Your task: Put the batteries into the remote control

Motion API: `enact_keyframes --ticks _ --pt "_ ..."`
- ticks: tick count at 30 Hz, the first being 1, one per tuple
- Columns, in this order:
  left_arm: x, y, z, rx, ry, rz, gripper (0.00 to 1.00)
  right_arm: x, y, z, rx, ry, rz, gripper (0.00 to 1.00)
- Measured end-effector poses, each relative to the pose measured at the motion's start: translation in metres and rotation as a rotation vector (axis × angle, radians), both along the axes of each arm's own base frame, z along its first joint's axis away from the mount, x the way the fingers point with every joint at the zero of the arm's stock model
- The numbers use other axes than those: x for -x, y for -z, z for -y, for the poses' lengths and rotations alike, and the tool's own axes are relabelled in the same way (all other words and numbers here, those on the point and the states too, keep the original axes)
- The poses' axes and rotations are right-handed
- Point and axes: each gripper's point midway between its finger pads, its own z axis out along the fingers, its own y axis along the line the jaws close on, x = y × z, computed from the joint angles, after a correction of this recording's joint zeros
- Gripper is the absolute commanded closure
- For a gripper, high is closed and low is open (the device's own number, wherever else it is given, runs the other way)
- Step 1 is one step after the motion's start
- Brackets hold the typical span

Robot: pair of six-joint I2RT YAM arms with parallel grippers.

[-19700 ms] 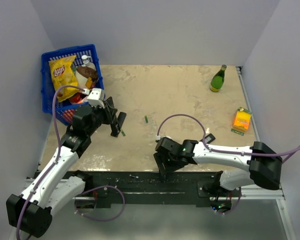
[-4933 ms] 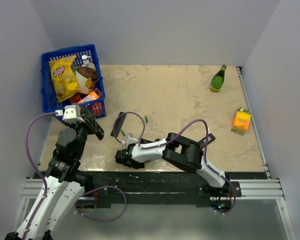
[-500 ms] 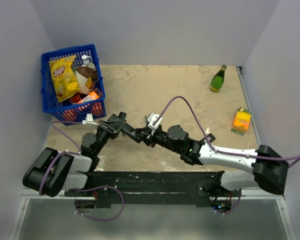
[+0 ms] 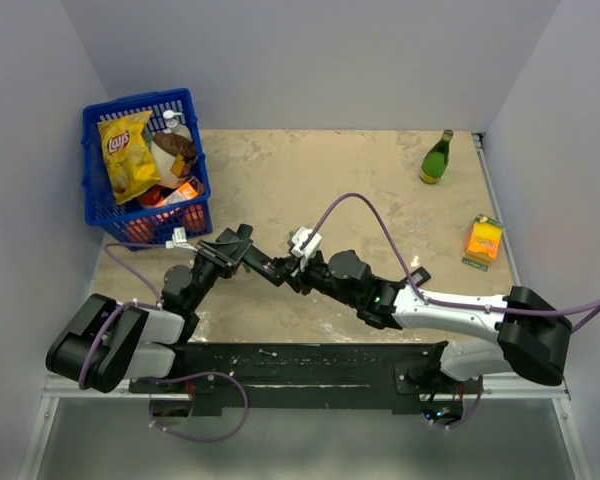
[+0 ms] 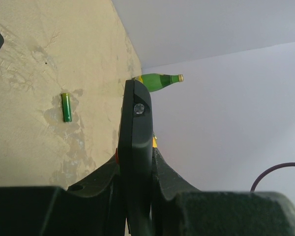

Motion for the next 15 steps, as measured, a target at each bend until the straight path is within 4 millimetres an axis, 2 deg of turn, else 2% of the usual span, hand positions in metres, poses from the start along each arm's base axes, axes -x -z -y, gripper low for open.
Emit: enact_keyframes --ticks 15 --pt "-0.0007 -0.0010 -0.0007 0.026 -0.007 -0.014 1.00 -0.0008 -0.0003 -0.0028 -0.016 0.002 -0.007 1.00"
